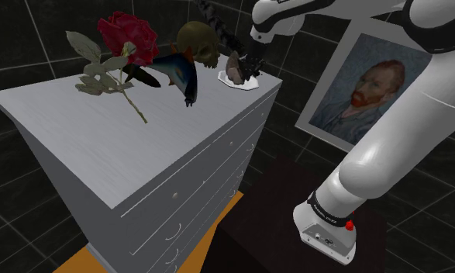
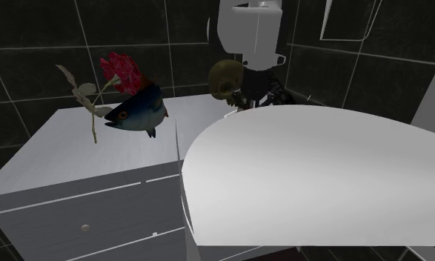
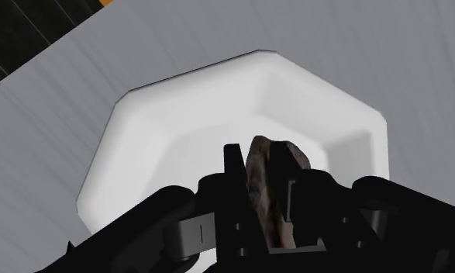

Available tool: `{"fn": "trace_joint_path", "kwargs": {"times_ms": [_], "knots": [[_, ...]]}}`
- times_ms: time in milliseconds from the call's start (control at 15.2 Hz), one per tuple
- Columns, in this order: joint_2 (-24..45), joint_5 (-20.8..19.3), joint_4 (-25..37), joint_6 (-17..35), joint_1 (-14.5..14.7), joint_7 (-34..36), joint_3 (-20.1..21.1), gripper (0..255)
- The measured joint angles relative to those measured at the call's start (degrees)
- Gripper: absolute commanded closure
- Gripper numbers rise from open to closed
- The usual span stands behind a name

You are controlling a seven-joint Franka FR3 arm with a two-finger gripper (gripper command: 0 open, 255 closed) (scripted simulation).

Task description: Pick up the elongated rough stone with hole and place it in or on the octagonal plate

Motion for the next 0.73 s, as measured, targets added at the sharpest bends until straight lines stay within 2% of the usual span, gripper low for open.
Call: {"fn": "trace_joint_path", "kwargs": {"times_ms": [396, 726], "knots": [[1.1, 0.9, -0.6, -0.2, 0.6, 0.0, 0.7, 0], [-1.6, 0.2, 2.8, -6.2, 0.5, 0.3, 0.6, 0]]}}
